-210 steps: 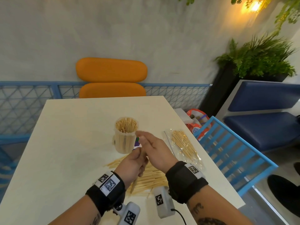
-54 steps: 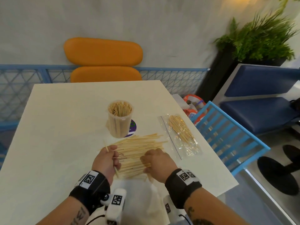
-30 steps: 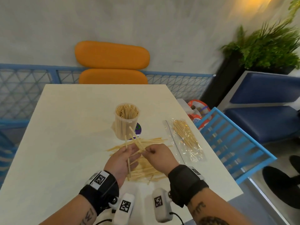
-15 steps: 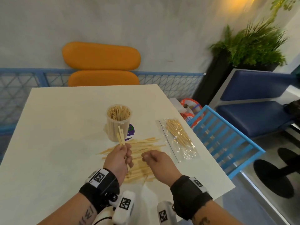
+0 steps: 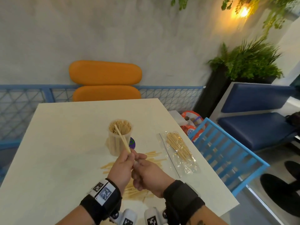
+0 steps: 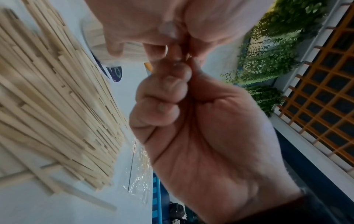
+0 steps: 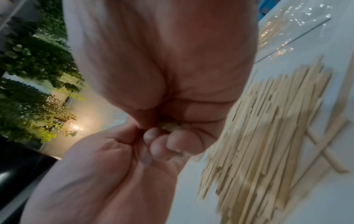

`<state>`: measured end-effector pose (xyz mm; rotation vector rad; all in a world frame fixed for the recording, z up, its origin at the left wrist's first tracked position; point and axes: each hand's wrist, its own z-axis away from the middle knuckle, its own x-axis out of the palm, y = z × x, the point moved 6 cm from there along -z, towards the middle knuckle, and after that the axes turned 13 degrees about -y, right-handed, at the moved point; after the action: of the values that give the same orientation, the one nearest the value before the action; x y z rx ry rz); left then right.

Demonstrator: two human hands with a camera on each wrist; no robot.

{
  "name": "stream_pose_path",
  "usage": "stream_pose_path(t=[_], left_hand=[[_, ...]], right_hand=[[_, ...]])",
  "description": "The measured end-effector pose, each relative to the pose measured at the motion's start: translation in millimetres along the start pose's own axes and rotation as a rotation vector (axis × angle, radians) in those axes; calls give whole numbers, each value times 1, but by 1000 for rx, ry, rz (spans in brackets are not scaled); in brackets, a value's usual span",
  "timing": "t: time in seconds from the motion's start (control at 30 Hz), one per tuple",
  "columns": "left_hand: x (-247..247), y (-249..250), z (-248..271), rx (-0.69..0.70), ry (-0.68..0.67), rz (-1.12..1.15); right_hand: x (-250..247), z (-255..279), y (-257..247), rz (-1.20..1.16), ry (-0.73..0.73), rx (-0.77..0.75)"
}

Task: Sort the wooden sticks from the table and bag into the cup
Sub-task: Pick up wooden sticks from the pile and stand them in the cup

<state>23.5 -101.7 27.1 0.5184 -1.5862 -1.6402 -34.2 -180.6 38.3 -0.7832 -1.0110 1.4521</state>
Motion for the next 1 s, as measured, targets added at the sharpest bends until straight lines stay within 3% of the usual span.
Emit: stream_pose_path(t=[0.13,0.23,0.3,0.4,0.5,0.6,0.77,0.87,1.0], left_hand=[[-8,-4,-9,0,92,-21],[-13,-10,-15,-6,114,-81],[-9,-15,-15,-52,57,-165],[8,-23,-11,-89,-145,-263],[22,-21,-6,-85,-287,-338],[24,-11,-8,-97,-273,-303],[20,4,-8,-104,-234,-217],[17,8,-11,-79,-212,-188],[9,16,-18,-12,-171,-206]], right_hand=[[-11,4,-3,200,31,57],[-42,8,-19,439,254,49],[-49,10,-41,452,327,-89],[-51,10,-75,498,413,-292],[-52,2,-88,759,485,-265],[-46,-8,-77,852,410,-211],[-43,-17,-61,699,273,-292],[-41,-25,-54,761,207,-286],[-50,-32,-51,521,205,-372]])
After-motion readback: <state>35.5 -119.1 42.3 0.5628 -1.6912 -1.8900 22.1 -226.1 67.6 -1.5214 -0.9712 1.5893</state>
